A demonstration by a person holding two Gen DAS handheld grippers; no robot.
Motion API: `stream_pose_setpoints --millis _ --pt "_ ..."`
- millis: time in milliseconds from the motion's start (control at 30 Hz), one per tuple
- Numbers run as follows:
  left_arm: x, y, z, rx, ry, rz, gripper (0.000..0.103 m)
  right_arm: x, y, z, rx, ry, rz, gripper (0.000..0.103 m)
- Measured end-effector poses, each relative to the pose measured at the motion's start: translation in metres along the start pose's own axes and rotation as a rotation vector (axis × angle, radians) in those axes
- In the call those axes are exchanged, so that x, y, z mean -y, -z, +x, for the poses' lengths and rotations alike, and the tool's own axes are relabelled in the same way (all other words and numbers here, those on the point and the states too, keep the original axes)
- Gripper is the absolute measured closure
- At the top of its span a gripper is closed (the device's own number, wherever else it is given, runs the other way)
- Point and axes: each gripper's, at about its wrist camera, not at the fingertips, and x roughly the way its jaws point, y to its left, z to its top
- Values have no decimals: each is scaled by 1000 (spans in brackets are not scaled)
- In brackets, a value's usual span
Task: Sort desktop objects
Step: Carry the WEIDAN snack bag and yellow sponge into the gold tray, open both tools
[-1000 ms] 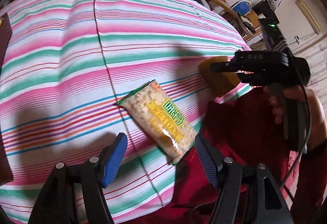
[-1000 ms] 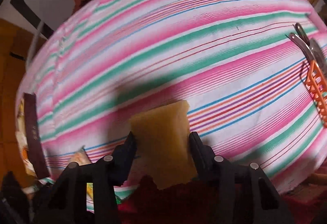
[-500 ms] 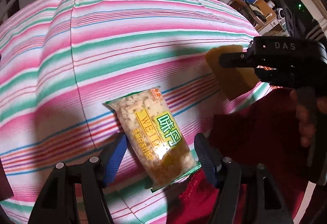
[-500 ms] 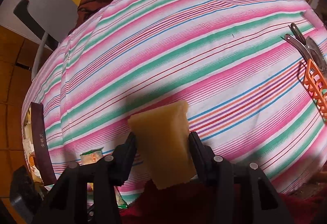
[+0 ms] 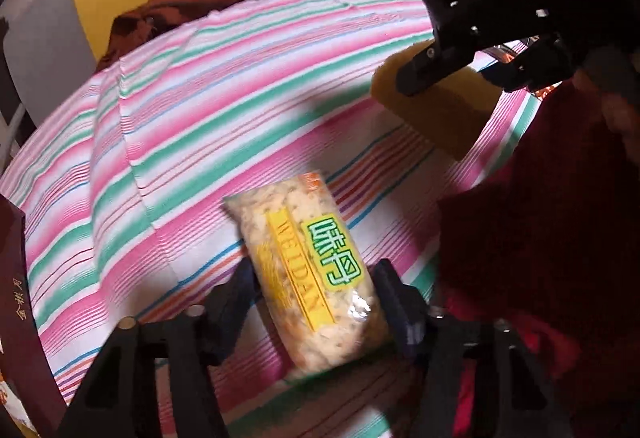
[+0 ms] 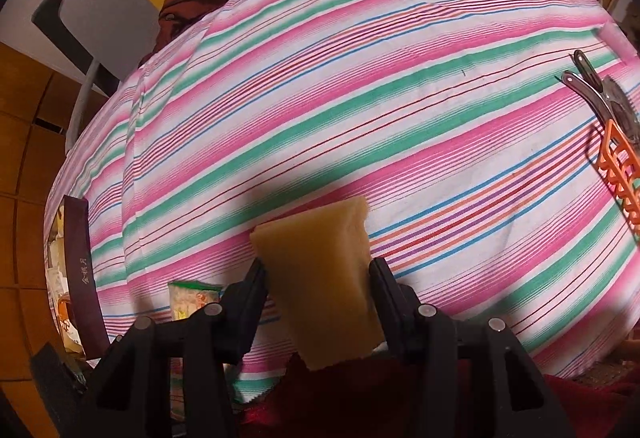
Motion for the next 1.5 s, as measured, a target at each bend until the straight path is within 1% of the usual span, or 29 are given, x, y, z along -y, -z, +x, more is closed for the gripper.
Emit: stream_pose_setpoints --millis 133,233,400,467,700,800,967,1100,1367,1500 --pt "-11 7 -7 31 -24 -15 48 -1 0 1 -4 -2 -7 51" --pt "-9 7 -6 44 -39 -39 48 -1 1 0 -1 -2 -8 51" --pt "-26 16 -14 63 -52 -81 49 -3 1 -1 4 -8 -15 51" --pt "-36 16 -12 69 -42 -108 49 -5 2 -1 6 -10 -21 51" --pt "-59 31 -26 81 -46 -176 50 -17 5 -3 27 -18 -50 51" --pt "-71 34 -26 86 -49 -192 51 -22 7 -6 43 -21 -60 51" --pt "-85 41 -35 98 -48 -220 51 -48 14 -9 81 19 -127 51" --pt "-98 47 -44 112 -38 -249 51 -82 24 -3 91 26 -210 51" --pt "-122 66 -75 164 -11 -310 51 -141 46 -2 92 -68 -305 51" --pt "-136 77 -91 191 -18 -342 51 -177 59 -1 97 -130 -349 51"
